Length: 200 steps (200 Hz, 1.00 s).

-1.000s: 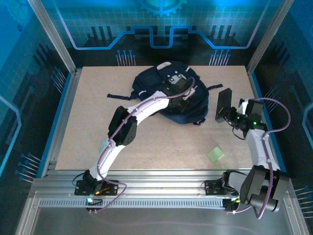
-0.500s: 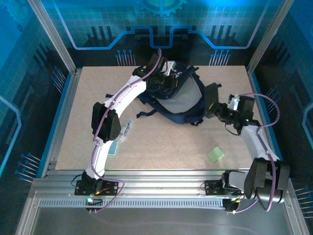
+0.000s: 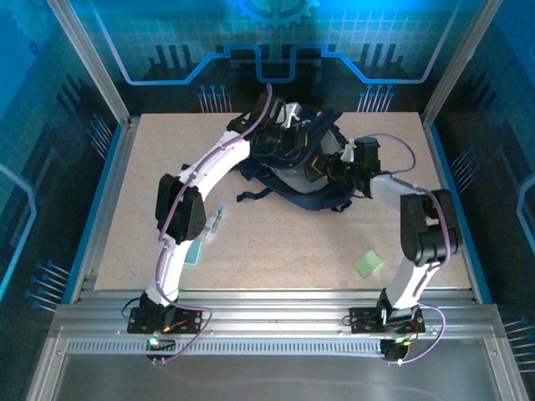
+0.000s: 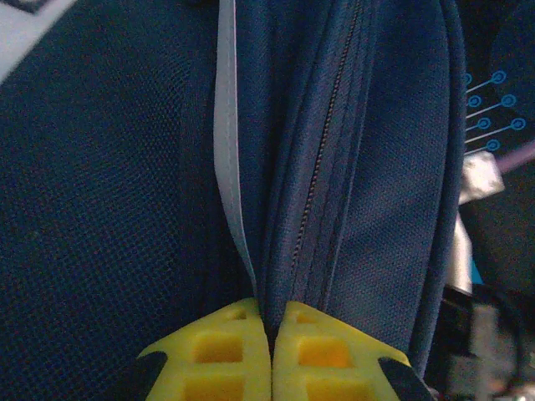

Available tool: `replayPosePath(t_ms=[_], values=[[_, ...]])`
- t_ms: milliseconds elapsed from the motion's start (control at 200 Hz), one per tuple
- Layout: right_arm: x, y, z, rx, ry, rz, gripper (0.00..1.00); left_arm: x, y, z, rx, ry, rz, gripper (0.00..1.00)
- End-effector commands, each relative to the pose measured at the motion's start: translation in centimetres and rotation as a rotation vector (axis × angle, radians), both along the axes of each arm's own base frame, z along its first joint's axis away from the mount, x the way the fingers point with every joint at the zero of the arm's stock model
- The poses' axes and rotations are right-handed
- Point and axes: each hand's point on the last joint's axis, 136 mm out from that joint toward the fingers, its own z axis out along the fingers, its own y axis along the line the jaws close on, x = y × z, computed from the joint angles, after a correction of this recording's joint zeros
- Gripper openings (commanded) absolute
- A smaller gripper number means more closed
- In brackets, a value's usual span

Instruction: Pack the student bag

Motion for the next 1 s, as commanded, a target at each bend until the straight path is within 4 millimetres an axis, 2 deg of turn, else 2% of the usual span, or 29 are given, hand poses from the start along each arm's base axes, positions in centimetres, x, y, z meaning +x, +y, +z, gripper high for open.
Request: replayPosePath(t_ms=[0, 165, 325, 385, 435, 465, 535, 665, 720, 885, 910, 950, 996], values=[[3.5, 3.4, 3.0, 0.079, -0.135, 0.030, 0.08, -1.1, -1.2, 7.4, -0.169, -0.106, -0.044, 0.00], [5.7, 6.2, 0.6, 0.042, -0.083, 0.031, 0.09, -1.2, -1.7, 8.4, -0.208, -0.108, -0.054, 0.00], [6.4, 6.1, -1.1, 0.046, -0.042, -0.010, 0.18, -1.7, -2.3, 8.6, -0.247, -0.089, -0.071, 0.00], [6.0, 6.0, -1.3, 0.038, -0.033, 0.004, 0.24, -1.7, -2.5, 8.4, -0.259, -0.080, -0.073, 0.00], [5.6, 5.6, -1.2, 0.010, -0.031, 0.006, 0.33, -1.5, -2.5, 8.0, -0.260, -0.079, -0.064, 0.00], [4.9, 4.8, -1.9, -0.026, -0.001, 0.000, 0.39, -1.3, -2.5, 7.7, -0.256, -0.079, -0.054, 0.00], [3.6, 2.9, -1.6, -0.101, -0.004, -0.023, 0.52, -0.6, -2.4, 7.1, -0.247, -0.086, -0.035, 0.00], [1.5, -2.2, 0.0, -0.256, -0.012, -0.063, 0.63, 0.8, -2.6, 5.8, -0.243, -0.091, 0.002, 0.00], [0.3, -4.8, 0.9, -0.330, 0.004, -0.069, 0.65, 1.2, -2.8, 5.3, -0.253, -0.083, 0.008, 0.00], [-3.7, -10.5, 3.2, -0.529, 0.032, -0.110, 0.67, 1.6, -3.5, 4.4, -0.280, -0.060, 0.019, 0.00], [-4.5, -11.1, 3.4, -0.553, 0.037, -0.118, 0.67, 1.6, -3.6, 4.3, -0.281, -0.058, 0.019, 0.06], [-5.3, -11.8, 4.2, -0.574, 0.039, -0.132, 0.67, 1.5, -3.6, 4.4, -0.282, -0.057, 0.016, 0.22], [-6.2, -12.1, 5.3, -0.574, 0.032, -0.133, 0.67, 1.7, -3.3, 4.4, -0.273, -0.064, 0.023, 0.48]])
